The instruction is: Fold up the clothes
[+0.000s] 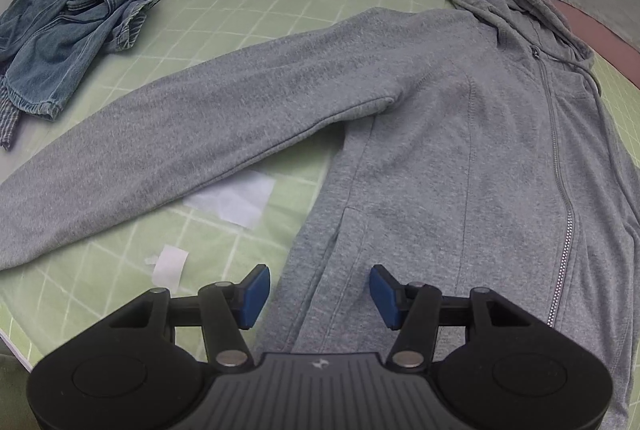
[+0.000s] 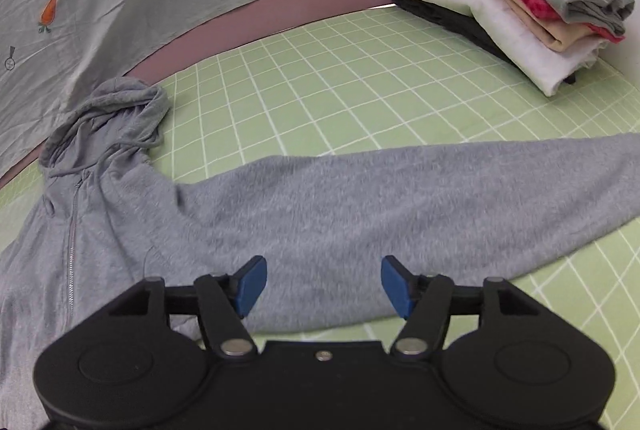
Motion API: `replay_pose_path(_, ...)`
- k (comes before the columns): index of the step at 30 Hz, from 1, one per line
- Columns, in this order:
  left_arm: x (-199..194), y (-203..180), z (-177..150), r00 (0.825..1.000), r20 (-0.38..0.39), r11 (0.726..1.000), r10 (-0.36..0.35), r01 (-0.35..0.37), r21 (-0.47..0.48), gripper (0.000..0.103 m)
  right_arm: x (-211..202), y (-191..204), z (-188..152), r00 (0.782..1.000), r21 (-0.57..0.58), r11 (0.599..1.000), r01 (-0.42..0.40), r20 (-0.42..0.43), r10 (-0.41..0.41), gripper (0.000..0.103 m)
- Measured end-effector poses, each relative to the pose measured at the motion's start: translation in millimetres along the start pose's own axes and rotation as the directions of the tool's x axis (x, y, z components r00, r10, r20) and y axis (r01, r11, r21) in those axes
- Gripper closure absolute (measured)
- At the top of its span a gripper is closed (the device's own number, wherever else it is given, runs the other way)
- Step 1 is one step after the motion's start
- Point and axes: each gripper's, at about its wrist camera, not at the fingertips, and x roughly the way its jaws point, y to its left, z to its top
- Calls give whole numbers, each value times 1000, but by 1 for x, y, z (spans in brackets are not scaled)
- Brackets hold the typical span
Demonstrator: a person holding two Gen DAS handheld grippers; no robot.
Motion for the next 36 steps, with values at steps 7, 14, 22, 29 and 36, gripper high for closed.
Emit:
replay_pose_path(7, 11, -15, 19, 1000, -11, 1000, 23, -23, -11, 46, 54, 15, 42, 994, -266, 959, -102, -4, 105, 29)
replay_pose_path(14, 24, -29, 35, 998, -31, 998, 51, -50, 32, 45, 80, 31, 54, 973, -324, 918, -228, -49, 225, 22)
replay_pose_path(22, 29, -30, 42, 998, -36, 999, 42, -42, 19, 44, 60, 46, 58, 969, -489, 843, -224, -20, 246, 98)
replay_pose_path(29, 31, -30, 44, 999, -29, 999, 36, -36, 8, 41, 57, 32, 51, 992, -441, 897, -34, 93, 84, 96)
replay_pose_path(36, 32, -29, 45, 999, -33, 999, 36, -36, -1, 38, 38, -28, 38, 982, -167, 978, 124, 159, -98, 36)
